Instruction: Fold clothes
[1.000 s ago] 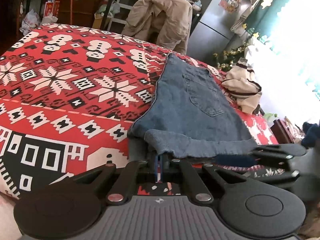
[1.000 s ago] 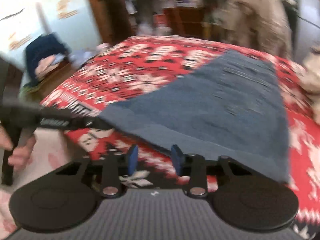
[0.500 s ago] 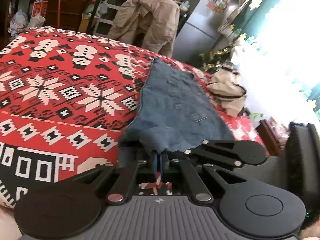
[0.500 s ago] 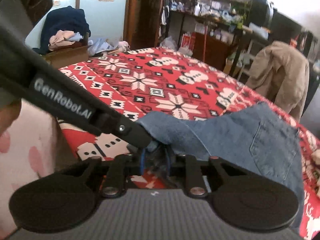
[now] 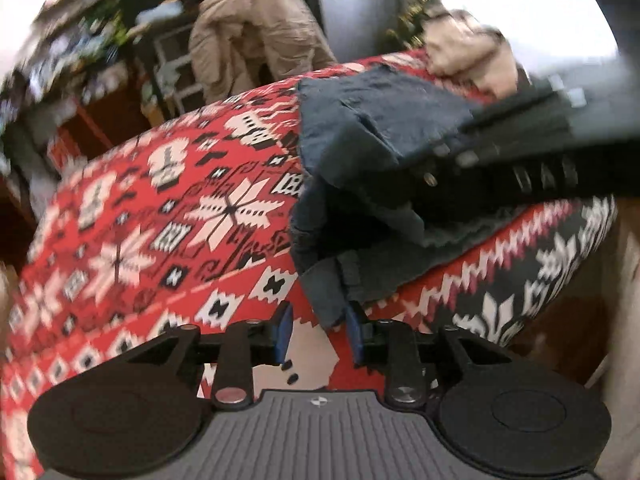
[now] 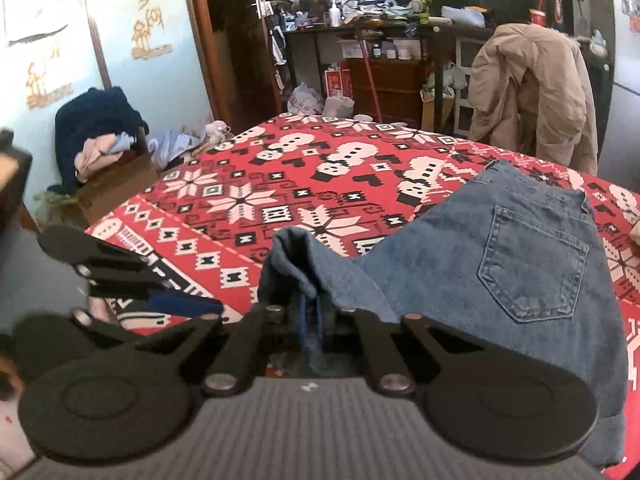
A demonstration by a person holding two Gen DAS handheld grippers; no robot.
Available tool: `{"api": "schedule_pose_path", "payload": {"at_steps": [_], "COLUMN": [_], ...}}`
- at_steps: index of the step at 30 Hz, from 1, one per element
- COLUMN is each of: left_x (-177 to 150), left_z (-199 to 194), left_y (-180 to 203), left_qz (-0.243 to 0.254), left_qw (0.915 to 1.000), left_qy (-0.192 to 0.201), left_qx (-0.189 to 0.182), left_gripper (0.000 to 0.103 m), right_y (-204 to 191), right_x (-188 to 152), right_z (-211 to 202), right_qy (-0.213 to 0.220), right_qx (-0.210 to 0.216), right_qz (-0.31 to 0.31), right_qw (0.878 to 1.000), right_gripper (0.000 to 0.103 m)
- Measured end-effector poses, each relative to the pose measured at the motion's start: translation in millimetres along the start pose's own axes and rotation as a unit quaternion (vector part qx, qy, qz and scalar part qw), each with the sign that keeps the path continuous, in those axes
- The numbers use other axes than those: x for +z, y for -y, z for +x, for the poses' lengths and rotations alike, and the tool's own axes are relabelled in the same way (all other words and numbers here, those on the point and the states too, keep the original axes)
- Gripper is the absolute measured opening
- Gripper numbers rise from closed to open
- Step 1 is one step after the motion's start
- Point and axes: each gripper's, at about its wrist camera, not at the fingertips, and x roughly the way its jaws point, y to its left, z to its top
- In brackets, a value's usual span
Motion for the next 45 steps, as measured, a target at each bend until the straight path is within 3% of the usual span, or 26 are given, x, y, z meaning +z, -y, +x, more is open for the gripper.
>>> {"api": "schedule_pose_path", "payload": {"at_steps": [4, 6, 11, 19, 26, 28, 36, 39, 45], "left_x": [-9, -13, -15, -8, -3, -4, -21, -17, -13], "left_z": [1, 4, 5, -10, 4, 6, -26, -26, -16], "left_y": [20, 22, 15, 11, 10, 9, 35, 36, 1], "left_qz": [0.104, 0.125, 0.109, 0.051, 0.017, 0.01, 0.078, 0.072, -0.033], "left_qw": [0.994, 0.9911, 0.9921, 0.9936, 0.9959, 0.9964, 0.9906, 0.9923, 0.9984], "left_qy": [0.009, 0.005, 0.013, 0.078, 0.068, 0.068, 0.103, 0.096, 0.043], "left_qx": [0.036, 0.045, 0.061, 0.063, 0.058, 0.05, 0.045, 0.03, -0.018], "left_gripper": [0.027, 0.026, 0.025, 0.025, 0.025, 0.004, 0.003, 0.003, 0.004], "right_y": [0, 0, 0, 2, 0, 0, -1, -9, -41], "right_x": [0, -1, -1, -3, -4, -5, 0, 0, -15], "right_z": [0, 0, 0, 0, 1, 1, 0, 0, 2], "right_qy": [-0.001, -0.001, -0.001, -0.002, -0.007, -0.008, -0.007, -0.013, -0.049], "right_qx": [0.002, 0.004, 0.007, 0.006, 0.008, 0.009, 0.013, 0.019, 0.027], "right_qz": [0.006, 0.011, 0.02, 0.032, 0.034, 0.036, 0.038, 0.016, -0.086], "right_qw": [1.0, 1.0, 1.0, 0.999, 0.999, 0.999, 0.999, 1.0, 0.995], "right_gripper": [0.005, 0.006, 0.006, 0.006, 0.006, 0.006, 0.007, 0.007, 0.007]}}
